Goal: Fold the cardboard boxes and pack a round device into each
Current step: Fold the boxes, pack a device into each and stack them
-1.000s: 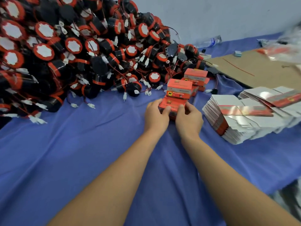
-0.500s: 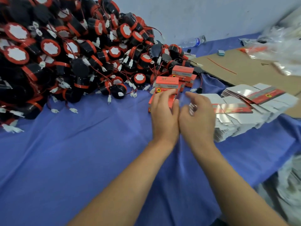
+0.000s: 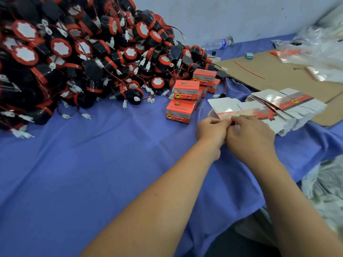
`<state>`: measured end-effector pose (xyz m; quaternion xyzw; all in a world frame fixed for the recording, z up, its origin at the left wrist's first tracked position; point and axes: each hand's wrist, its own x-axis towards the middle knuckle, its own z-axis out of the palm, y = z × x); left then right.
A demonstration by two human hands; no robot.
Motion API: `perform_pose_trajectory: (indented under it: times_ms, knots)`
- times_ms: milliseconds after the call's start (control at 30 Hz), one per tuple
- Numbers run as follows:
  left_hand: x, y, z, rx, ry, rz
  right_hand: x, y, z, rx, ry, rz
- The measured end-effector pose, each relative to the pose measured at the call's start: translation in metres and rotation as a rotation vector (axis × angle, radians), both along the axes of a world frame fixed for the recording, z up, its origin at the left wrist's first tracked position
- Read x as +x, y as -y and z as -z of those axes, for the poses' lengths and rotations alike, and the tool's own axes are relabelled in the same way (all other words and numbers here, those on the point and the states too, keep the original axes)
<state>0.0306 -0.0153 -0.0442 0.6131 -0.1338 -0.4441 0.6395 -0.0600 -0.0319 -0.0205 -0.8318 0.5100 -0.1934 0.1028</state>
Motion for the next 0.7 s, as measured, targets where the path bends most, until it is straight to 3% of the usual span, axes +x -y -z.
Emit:
perform_pose_trajectory:
  times_ms: [133,300,467,700]
  knots:
    - [0.002,-0.005,-0.003,-0.053,-0.057,0.005,-0.008,0.001,0.004,0.073,0.014,-0.068]
    - [-0.001,0.0,-0.009,-0.048,0.133,0.055,-0.012,0.0,0.006,0.019,0.025,-0.07]
    - [0.008,-0.008,-0.016,-0.075,0.216,-0.061,-0.014,-0.004,0.0,-0.026,0.062,-0.079]
    - [0.054,-0.088,-0.024,-0.183,0.283,-0.215,0.0,-0.024,-0.007,0.073,0.516,-0.225]
